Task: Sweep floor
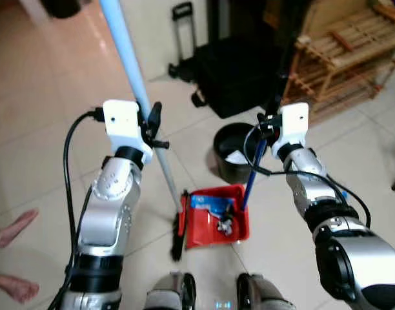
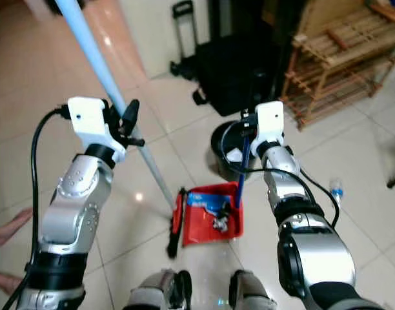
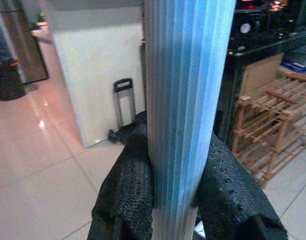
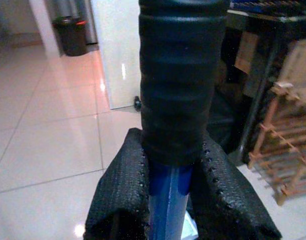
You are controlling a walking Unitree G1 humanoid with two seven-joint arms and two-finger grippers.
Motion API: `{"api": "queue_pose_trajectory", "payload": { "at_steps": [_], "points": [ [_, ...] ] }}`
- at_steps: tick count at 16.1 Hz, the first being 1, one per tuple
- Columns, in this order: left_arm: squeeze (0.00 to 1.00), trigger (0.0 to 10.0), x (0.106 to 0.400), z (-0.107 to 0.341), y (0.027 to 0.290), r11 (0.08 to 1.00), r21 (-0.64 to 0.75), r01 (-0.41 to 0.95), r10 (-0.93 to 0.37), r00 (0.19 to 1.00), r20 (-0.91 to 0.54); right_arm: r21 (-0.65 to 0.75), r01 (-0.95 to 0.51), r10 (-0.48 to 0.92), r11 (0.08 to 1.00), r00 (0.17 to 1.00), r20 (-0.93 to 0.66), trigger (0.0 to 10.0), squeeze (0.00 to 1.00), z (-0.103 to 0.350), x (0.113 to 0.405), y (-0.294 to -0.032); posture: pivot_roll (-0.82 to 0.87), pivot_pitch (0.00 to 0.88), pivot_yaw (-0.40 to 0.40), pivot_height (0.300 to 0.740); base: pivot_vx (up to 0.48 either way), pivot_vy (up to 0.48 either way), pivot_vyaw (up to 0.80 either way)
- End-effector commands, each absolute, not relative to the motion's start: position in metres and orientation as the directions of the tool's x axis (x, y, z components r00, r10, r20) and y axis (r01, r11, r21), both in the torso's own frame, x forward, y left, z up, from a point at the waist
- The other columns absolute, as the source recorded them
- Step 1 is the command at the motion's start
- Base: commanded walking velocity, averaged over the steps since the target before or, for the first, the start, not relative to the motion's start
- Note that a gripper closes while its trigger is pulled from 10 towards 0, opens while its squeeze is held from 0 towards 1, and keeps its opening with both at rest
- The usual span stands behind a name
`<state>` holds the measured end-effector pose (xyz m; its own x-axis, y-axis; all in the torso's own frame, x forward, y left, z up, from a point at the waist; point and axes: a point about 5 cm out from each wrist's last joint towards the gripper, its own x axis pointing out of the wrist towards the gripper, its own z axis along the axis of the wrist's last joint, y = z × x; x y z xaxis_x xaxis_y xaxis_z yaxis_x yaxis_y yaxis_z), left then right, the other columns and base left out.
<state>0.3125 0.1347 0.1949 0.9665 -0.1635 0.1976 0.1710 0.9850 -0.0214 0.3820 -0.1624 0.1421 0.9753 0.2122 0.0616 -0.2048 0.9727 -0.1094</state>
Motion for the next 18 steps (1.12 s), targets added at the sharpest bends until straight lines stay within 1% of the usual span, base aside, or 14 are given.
{"api": "queue_pose_trajectory", "payload": {
  "at_steps": [1, 3, 5, 6, 7, 8, 9, 11, 13, 15, 18],
  "points": [
    [0.0, 10.0, 0.308, 0.201, 0.142, 0.987, -0.026, 0.159, -0.149, 0.962, 0.229, -0.112, -0.215, 0.226, 0.97, 0.969, 0.099, 10.0, 0.0, 0.151, 0.384, -0.158, 0.06, 0.188, 0.124, 0.74, 0.0, 0.0, 0.0],
    [0.0, 10.0, 0.305, 0.188, 0.165, 0.996, -0.016, 0.092, -0.087, 0.978, 0.187, -0.111, -0.217, 0.227, 0.97, 0.969, 0.097, 10.0, 0.0, 0.15, 0.384, -0.157, 0.07, 0.191, 0.123, 0.74, 0.0, 0.0, 0.0],
    [0.0, 10.0, 0.296, 0.174, 0.195, 1.0, 0.016, 0.019, -0.021, 0.991, 0.135, -0.111, -0.221, 0.232, 0.969, 0.968, 0.096, 10.0, 0.0, 0.15, 0.384, -0.156, 0.07, 0.194, 0.122, 0.74, 0.0, 0.0, 0.0],
    [0.0, 10.0, 0.29, 0.169, 0.212, 0.998, 0.055, -0.014, 0.007, 0.994, 0.109, -0.111, -0.222, 0.233, 0.969, 0.968, 0.094, 10.0, 0.0, 0.15, 0.384, -0.156, 0.07, 0.197, 0.122, 0.74, 0.0, 0.0, 0.0],
    [0.0, 10.0, 0.289, 0.169, 0.212, 0.996, 0.081, -0.027, 0.019, 0.995, 0.099, -0.112, -0.222, 0.232, 0.969, 0.968, 0.093, 10.0, 0.0, 0.15, 0.384, -0.157, 0.08, 0.197, 0.123, 0.74, 0.0, 0.0, 0.0],
    [0.0, 10.0, 0.287, 0.169, 0.218, 0.992, 0.116, -0.047, 0.037, 0.996, 0.085, -0.113, -0.221, 0.232, 0.969, 0.969, 0.091, 10.0, 0.0, 0.149, 0.384, -0.157, 0.08, 0.198, 0.123, 0.74, 0.0, 0.0, 0.0],
    [0.0, 10.0, 0.283, 0.168, 0.229, 0.989, 0.136, -0.061, 0.051, 0.996, 0.076, -0.113, -0.221, 0.232, 0.969, 0.969, 0.09, 10.0, 0.0, 0.149, 0.384, -0.157, 0.08, 0.198, 0.124, 0.74, 0.0, 0.0, 0.0],
    [0.0, 10.0, 0.27, 0.171, 0.261, 0.976, 0.188, -0.113, 0.1, 0.992, 0.078, -0.11, -0.215, 0.225, 0.97, 0.97, 0.091, 10.0, 0.0, 0.15, 0.384, -0.158, 0.08, 0.193, 0.125, 0.74, 0.0, 0.0, 0.0],
    [0.0, 10.0, 0.269, 0.177, 0.263, 0.975, 0.179, -0.133, 0.115, 0.987, 0.108, -0.106, -0.21, 0.22, 0.972, 0.971, 0.091, 10.0, 0.0, 0.15, 0.384, -0.159, 0.08, 0.182, 0.126, 0.74, 0.0, 0.0, 0.0],
    [0.0, 10.0, 0.269, 0.181, 0.257, 0.98, 0.15, -0.133, 0.114, 0.985, 0.127, -0.103, -0.208, 0.217, 0.973, 0.972, 0.093, 10.0, 0.0, 0.149, 0.384, -0.159, 0.08, 0.175, 0.128, 0.74, 0.0, 0.0, 0.0],
    [0.0, 10.0, 0.264, 0.174, 0.256, 0.984, 0.087, -0.154, 0.143, 0.983, 0.113, -0.099, -0.208, 0.218, 0.973, 0.972, 0.092, 10.0, 0.0, 0.148, 0.383, -0.158, 0.08, 0.165, 0.125, 0.74, 0.0, 0.0, 0.0]
  ]
}}
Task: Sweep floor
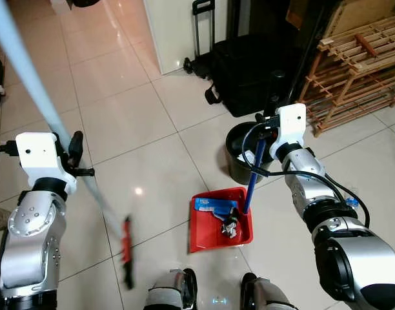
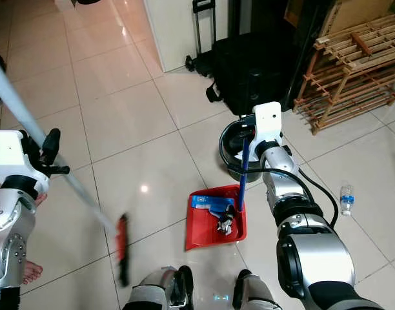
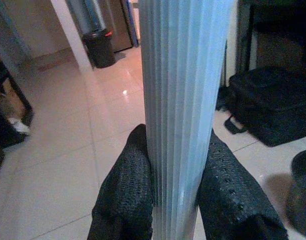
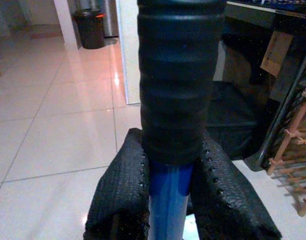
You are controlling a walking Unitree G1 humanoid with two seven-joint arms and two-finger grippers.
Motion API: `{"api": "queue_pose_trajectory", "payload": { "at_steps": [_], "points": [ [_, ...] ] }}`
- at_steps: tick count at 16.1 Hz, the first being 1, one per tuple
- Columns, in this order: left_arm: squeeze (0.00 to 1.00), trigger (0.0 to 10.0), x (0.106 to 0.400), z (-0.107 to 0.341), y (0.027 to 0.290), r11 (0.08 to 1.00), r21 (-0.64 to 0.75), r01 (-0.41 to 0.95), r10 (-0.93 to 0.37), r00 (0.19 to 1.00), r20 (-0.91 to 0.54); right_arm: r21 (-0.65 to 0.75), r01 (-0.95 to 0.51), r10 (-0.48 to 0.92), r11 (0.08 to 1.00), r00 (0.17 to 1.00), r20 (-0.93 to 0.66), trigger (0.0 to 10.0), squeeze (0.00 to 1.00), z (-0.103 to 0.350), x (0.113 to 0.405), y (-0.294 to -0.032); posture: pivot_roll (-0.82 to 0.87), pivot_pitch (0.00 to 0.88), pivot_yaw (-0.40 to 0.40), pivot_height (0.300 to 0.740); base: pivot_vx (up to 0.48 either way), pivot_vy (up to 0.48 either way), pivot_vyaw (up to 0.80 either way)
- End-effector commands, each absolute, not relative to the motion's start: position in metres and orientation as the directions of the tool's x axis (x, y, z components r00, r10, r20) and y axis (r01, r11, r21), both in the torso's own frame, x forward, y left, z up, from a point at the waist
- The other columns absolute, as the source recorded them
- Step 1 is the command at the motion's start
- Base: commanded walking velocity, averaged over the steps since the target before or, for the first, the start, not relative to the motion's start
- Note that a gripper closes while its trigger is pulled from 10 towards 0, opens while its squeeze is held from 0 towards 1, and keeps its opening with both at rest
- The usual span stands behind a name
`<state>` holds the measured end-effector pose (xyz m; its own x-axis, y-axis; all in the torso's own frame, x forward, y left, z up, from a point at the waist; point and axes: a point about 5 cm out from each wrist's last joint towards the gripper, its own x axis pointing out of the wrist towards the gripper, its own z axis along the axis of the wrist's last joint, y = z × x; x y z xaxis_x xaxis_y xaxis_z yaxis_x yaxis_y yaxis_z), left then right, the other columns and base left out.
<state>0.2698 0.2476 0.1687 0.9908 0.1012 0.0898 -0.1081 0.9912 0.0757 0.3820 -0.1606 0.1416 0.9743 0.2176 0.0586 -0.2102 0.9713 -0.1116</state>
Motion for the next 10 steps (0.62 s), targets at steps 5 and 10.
{"api": "queue_pose_trajectory", "payload": {
  "at_steps": [5, 10],
  "points": [
    [0.0, 10.0, 0.258, 0.154, 0.272, 0.968, 0.013, -0.251, 0.25, 0.965, 0.079, -0.099, -0.206, 0.215, 0.973, 0.973, 0.087, 10.0, 0.0, 0.147, 0.383, -0.159, 0.07, 0.153, 0.119, 0.74, 0.0, 0.0, 0.0],
    [0.0, 10.0, 0.256, 0.151, 0.284, 0.946, -0.049, -0.321, 0.324, 0.942, 0.087, -0.099, -0.211, 0.219, 0.973, 0.972, 0.081, 10.0, 0.0, 0.148, 0.384, -0.158, 0.08, 0.163, 0.1, 0.74, 0.0, 0.0, 0.0]
  ]
}}
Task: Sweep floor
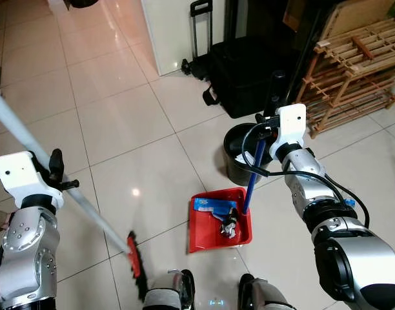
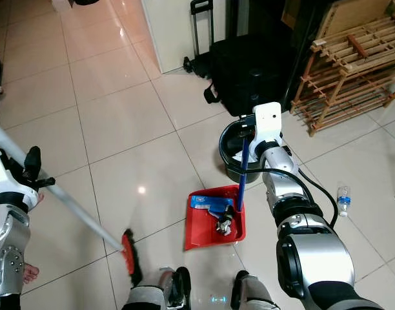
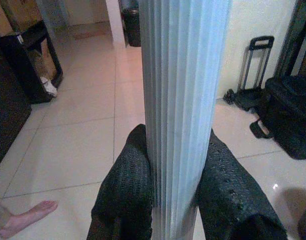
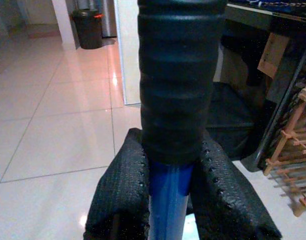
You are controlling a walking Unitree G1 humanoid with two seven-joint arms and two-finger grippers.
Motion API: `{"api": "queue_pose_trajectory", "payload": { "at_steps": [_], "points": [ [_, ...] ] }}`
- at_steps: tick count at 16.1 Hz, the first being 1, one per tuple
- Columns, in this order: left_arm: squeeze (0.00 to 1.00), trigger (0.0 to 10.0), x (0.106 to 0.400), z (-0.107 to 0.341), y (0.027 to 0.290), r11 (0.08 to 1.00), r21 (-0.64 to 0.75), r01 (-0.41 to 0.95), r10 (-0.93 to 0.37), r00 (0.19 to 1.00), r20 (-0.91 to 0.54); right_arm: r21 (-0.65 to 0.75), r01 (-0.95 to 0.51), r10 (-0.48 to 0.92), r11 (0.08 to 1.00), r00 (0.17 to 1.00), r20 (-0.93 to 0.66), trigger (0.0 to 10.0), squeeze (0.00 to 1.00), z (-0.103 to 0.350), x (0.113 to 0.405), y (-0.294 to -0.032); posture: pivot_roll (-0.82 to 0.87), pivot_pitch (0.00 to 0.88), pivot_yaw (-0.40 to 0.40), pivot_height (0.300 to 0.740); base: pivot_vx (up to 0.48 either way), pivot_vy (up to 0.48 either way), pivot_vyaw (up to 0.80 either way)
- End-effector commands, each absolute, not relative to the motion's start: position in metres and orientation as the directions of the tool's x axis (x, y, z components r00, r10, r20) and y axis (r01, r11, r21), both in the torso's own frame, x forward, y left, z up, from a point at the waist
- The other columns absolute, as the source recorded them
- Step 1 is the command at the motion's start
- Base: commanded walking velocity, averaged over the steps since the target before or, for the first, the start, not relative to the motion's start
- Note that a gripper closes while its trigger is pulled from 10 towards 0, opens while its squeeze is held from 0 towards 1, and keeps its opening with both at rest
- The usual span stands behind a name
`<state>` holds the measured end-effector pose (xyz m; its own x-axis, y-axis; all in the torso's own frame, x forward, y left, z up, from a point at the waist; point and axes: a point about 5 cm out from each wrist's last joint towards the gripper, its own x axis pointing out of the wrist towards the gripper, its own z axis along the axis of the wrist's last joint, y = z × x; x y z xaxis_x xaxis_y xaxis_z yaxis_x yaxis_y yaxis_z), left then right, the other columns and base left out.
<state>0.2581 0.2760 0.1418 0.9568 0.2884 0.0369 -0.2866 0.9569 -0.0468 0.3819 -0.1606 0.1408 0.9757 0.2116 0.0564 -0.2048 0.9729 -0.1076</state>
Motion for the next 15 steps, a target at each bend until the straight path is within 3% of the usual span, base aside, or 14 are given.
{"api": "queue_pose_trajectory", "payload": {
  "at_steps": [1, 12, 15],
  "points": [
    [0.0, 10.0, 0.256, 0.152, 0.282, 0.946, -0.052, -0.321, 0.325, 0.941, 0.093, -0.098, -0.207, 0.215, 0.973, 0.973, 0.08, 10.0, 0.0, 0.148, 0.385, -0.158, 0.08, 0.164, 0.099, 0.74, 0.0, 0.0, 0.0],
    [0.0, 10.0, 0.262, 0.151, 0.269, 0.953, -0.063, -0.297, 0.302, 0.948, 0.105, -0.139, -0.202, 0.231, 0.969, 0.943, 0.238, 10.0, 0.0, 0.226, 0.41, -0.154, 0.08, 0.169, 0.081, 0.74, 0.0, 0.0, 0.0],
    [0.0, 10.0, 0.263, 0.152, 0.267, 0.954, -0.061, -0.293, 0.298, 0.948, 0.109, -0.156, -0.203, 0.236, 0.967, 0.942, 0.24, 10.0, 0.0, 0.229, 0.41, -0.156, 0.08, 0.169, 0.078, 0.74, 0.0, 0.0, 0.0]
  ]
}}
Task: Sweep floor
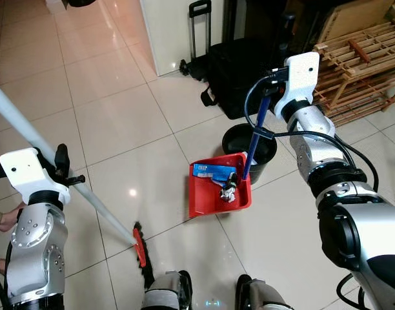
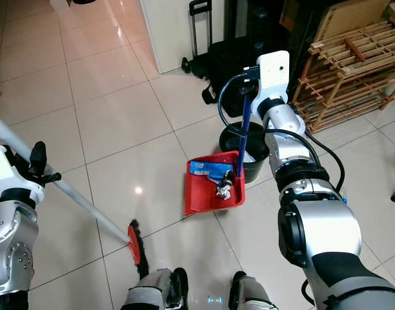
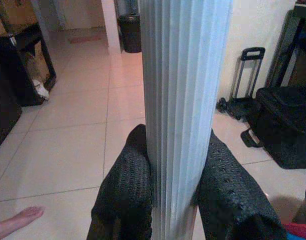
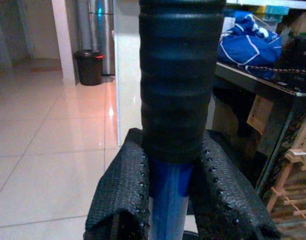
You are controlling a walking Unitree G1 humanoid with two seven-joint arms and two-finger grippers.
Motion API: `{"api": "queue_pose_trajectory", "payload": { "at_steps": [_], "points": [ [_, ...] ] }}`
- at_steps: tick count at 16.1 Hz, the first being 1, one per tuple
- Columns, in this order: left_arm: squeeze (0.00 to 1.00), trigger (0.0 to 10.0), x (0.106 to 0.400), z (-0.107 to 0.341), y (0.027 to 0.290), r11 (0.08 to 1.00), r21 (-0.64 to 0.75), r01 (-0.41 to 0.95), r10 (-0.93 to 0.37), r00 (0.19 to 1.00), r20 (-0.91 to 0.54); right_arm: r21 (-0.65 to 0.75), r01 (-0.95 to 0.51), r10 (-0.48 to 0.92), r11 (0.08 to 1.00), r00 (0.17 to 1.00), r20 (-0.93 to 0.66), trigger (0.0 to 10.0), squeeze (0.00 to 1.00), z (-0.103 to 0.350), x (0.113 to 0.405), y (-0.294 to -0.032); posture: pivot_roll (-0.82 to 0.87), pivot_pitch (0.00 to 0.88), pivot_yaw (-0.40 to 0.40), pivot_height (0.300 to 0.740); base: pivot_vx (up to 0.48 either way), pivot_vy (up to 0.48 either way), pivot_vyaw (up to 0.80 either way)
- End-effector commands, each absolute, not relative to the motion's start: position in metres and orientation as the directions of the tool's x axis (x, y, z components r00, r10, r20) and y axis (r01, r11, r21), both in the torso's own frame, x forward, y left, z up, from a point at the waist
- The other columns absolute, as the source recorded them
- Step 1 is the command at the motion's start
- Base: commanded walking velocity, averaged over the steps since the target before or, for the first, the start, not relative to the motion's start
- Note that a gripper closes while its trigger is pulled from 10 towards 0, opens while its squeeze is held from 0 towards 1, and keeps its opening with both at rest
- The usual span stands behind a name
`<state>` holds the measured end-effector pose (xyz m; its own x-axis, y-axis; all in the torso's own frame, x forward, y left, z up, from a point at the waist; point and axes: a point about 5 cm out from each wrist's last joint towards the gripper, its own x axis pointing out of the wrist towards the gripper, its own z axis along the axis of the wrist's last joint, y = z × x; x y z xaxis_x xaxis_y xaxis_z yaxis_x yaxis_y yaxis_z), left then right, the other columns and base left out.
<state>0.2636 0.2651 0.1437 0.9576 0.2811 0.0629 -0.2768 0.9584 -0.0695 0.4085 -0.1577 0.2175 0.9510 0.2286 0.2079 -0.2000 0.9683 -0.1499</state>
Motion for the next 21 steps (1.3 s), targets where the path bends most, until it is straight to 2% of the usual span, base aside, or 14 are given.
{"api": "queue_pose_trajectory", "payload": {
  "at_steps": [1, 11, 21],
  "points": [
    [0.0, 10.0, 0.263, 0.152, 0.266, 0.955, -0.06, -0.29, 0.295, 0.949, 0.11, -0.163, -0.202, 0.237, 0.966, 0.942, 0.238, 10.0, 0.0, 0.229, 0.41, -0.158, 0.08, 0.169, 0.078, 0.74, 0.0, 0.0, 0.0],
    [0.0, 10.0, 0.269, 0.147, 0.256, 0.966, -0.064, -0.25, 0.255, 0.962, 0.094, -0.257, -0.135, 0.204, 0.957, 0.943, 0.264, 10.0, 0.0, 0.256, 0.412, -0.186, 0.05, 0.163, 0.071, 0.74, 0.0, 0.0, 0.0],
    [0.0, 10.0, 0.271, 0.143, 0.251, 0.969, -0.074, -0.235, 0.241, 0.967, 0.086, -0.278, -0.084, 0.18, 0.957, 0.921, 0.344, 10.0, 0.0, 0.304, 0.416, -0.189, 0.03, 0.134, 0.065, 0.74, 0.0, 0.0, 0.0]
  ]
}}
